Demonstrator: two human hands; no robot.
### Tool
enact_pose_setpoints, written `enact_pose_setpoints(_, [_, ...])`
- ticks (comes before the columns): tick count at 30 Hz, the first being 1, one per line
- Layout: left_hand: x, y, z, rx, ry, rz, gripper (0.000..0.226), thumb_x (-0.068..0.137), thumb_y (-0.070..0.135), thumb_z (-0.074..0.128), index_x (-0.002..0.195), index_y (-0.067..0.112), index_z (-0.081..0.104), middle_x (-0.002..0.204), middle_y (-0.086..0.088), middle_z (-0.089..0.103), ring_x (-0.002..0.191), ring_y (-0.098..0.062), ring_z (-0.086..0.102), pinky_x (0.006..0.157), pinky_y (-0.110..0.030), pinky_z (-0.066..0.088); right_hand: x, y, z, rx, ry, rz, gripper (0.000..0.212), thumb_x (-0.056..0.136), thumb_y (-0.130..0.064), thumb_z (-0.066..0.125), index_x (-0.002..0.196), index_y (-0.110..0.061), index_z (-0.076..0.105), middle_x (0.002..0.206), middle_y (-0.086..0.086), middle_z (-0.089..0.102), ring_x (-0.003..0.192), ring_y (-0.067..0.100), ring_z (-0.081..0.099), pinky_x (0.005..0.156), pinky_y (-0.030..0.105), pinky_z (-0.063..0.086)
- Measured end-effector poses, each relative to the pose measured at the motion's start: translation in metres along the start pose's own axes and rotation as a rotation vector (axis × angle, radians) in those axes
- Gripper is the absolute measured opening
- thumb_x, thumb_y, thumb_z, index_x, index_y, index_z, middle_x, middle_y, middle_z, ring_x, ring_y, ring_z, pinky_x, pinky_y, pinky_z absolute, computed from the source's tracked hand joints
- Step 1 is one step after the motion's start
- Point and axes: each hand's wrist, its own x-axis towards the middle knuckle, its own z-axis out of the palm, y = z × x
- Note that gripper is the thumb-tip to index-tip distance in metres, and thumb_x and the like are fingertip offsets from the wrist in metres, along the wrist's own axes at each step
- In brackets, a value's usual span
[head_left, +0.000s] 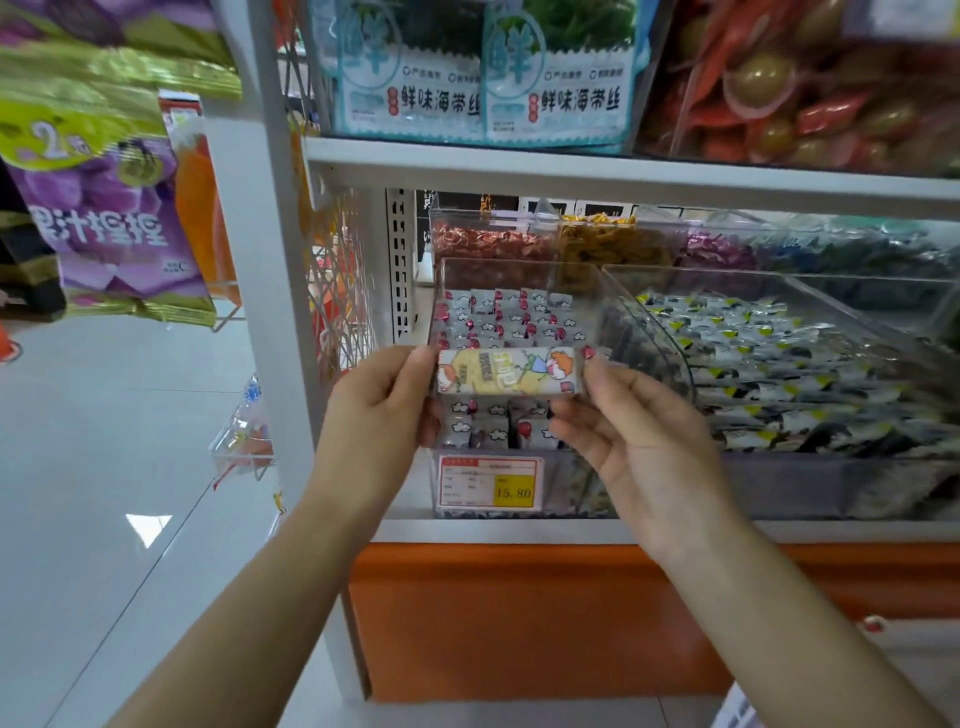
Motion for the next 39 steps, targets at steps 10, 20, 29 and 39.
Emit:
enact_pose_setpoints(10, [0.003, 0.001, -0.009, -0.509, -0.164, -0.353, 0.037, 0.092, 0.027, 0.049, 0.060, 0.009, 0.052, 0.044, 0.001, 0.047, 0.036, -0.006, 0.039, 0.035, -0.012, 0.035, 0.005, 0.002, -0.003, 0.177, -0.047, 0.056, 0.011, 0.078, 0.000, 0.056, 0.088, 0.001, 0.061, 0.068, 0.007, 0.069, 0.066, 0.015, 0.069, 0.061, 0.021, 0.055])
enact_pose_setpoints(20, [0.004, 0.011, -0.014, -0.545, -0.425, -0.307, 0.019, 0.082, 0.002, 0.051, 0.093, -0.013, 0.055, 0.071, -0.014, 0.072, 0.065, -0.016, 0.071, 0.053, -0.017, 0.054, 0.011, -0.003, -0.009, 0.225, 0.071, 0.041, 0.016, 0.092, 0.002, 0.046, 0.086, 0.001, 0.061, 0.067, 0.009, 0.070, 0.060, 0.014, 0.068, 0.054, 0.021, 0.055])
enact_pose_setpoints(29, [-0.001, 0.010, -0.011, -0.189, -0.342, -0.136, 0.024, 0.091, -0.005, 0.047, 0.104, 0.004, 0.065, 0.083, -0.008, 0.074, 0.073, -0.015, 0.072, 0.059, -0.019, 0.056, 0.012, -0.003, -0.019, -0.233, 0.028, -0.103, 0.005, 0.081, -0.015, 0.066, 0.083, -0.010, 0.068, 0.081, 0.008, 0.065, 0.067, 0.016, 0.067, 0.059, 0.025, 0.055])
enact_pose_setpoints(39, [0.001, 0.008, -0.013, -0.033, -0.250, -0.042, 0.025, 0.084, 0.021, 0.061, 0.108, 0.021, 0.067, 0.070, 0.010, 0.069, 0.053, 0.001, 0.053, 0.053, -0.010, 0.044, 0.009, 0.002, -0.018, -0.576, -0.113, -0.218, 0.021, 0.078, -0.026, 0.069, 0.098, -0.030, 0.073, 0.100, -0.006, 0.072, 0.096, 0.011, 0.067, 0.081, 0.027, 0.053])
